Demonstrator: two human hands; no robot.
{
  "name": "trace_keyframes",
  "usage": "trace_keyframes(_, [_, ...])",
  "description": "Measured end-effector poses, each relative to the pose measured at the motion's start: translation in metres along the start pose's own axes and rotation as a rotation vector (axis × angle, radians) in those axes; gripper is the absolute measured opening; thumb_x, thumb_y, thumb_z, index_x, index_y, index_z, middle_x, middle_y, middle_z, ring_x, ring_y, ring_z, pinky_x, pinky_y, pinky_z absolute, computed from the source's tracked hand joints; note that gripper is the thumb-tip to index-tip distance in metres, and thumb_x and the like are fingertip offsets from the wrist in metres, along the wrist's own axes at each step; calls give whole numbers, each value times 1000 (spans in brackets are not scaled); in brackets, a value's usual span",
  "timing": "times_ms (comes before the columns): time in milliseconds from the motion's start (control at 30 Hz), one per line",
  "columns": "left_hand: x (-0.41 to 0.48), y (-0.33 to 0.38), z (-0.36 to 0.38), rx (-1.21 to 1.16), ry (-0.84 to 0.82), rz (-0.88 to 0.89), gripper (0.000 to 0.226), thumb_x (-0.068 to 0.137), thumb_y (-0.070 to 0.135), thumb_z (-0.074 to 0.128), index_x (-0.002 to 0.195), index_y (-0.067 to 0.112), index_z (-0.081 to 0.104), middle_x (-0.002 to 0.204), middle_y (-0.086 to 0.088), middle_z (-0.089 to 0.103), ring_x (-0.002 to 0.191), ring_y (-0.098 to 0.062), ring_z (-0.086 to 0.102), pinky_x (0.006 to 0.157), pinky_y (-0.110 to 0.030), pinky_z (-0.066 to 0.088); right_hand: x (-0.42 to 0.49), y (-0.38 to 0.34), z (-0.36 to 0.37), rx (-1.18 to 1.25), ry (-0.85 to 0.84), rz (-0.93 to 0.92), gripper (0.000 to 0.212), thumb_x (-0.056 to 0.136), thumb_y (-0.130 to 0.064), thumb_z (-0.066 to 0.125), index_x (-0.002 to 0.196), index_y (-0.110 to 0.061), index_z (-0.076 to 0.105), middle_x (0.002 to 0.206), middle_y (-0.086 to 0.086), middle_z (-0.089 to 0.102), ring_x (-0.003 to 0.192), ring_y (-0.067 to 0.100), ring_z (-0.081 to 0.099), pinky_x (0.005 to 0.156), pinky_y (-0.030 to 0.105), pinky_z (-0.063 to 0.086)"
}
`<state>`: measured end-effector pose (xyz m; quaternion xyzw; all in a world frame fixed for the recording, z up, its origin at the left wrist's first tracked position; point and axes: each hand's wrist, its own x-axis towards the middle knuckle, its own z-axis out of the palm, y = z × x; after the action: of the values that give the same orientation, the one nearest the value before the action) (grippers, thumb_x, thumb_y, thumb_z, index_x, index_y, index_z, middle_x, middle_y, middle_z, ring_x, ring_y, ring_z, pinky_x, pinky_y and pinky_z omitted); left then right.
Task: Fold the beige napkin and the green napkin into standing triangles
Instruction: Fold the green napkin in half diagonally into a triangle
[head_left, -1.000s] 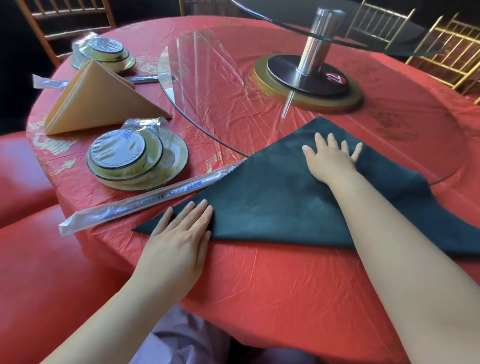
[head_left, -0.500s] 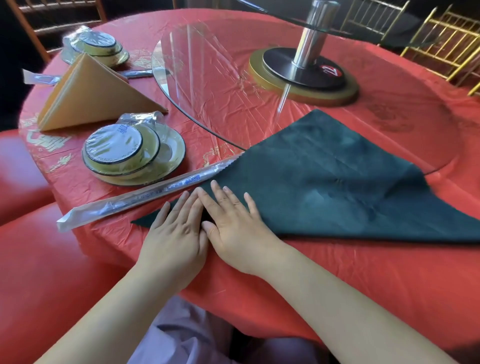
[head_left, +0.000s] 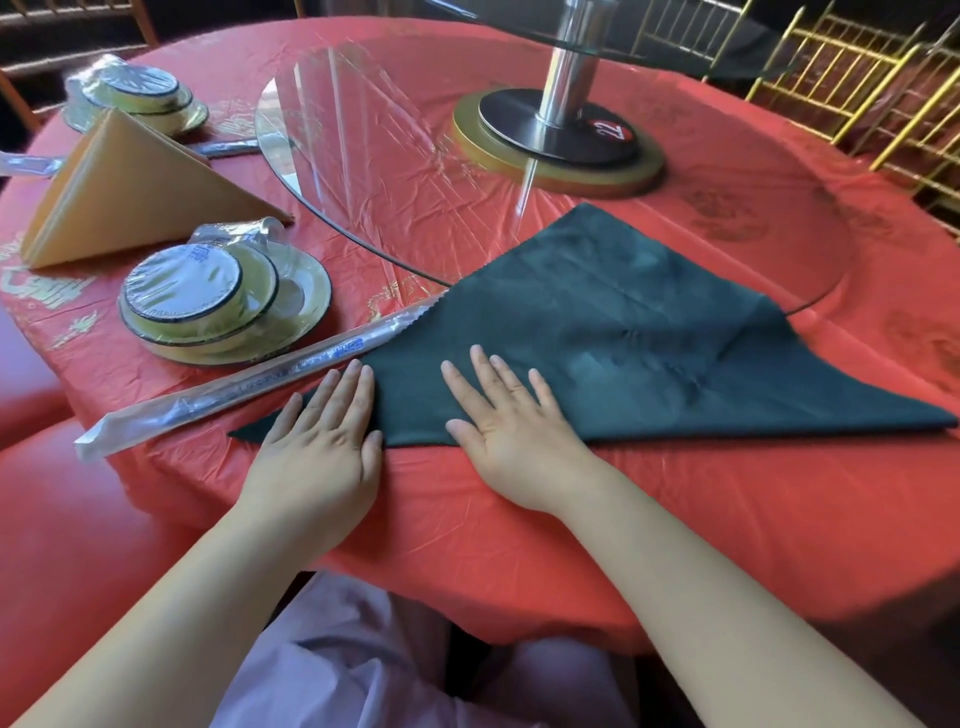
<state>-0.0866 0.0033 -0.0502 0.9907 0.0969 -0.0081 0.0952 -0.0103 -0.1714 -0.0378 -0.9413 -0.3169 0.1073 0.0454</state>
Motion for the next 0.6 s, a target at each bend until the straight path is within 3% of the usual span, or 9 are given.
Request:
trace_keyframes(100, [-1,4,-7,29,-67,-12,59,97,35,16,147,23,-12,155,8,-15,141,-5,-13,115,-32,-6,-11,21,-4,4,-27,59,55,99,-46,16,146,-37,-10,156,-1,-19,143,13,-15,114,40,-12])
trace_keyframes(233, [16,32,-21,192,-118,-54,63,92,19,21,146,6,-9,156,-9,-12,144,-19,-10,115,-37,-9,-12,22,-4,20,-24,51,57,98,-47,18,147,-36,-10,156,0,-19,143,13,-15,115,41,-12])
trace_keyframes(367, [36,94,-12,-156,24,274,73,95,20,37,144,6,-15,156,-7,-12,143,-18,-12,114,-28,-6,-11,23,-4,-3,-32,81,63,98,-41,23,148,-25,-12,155,3,-21,143,14,-17,116,41,-11])
trace_keyframes(433, [40,109,-2,-333,-14,350,67,98,36,29,146,12,-11,157,-1,-4,144,-12,-5,114,-26,-2,-11,26,-3,-91,-52,64,67,97,-37,25,146,-21,-18,153,4,-26,142,17,-22,116,41,-11])
trace_keyframes(500, [44,109,11,-386,-48,320,76,89,60,10,147,15,-8,157,2,-3,143,-7,0,115,-25,0,-10,29,-3,-100,-71,63,69,96,-37,25,145,-22,-21,152,4,-30,140,17,-26,116,41,-11])
trace_keyframes(600, [44,105,19,-340,-41,309,92,71,69,-8,148,17,-8,157,5,-4,143,-4,-1,116,-23,0,-11,34,-4,-79,-74,48,69,95,-38,25,145,-25,-20,153,2,-28,141,15,-24,115,41,-12])
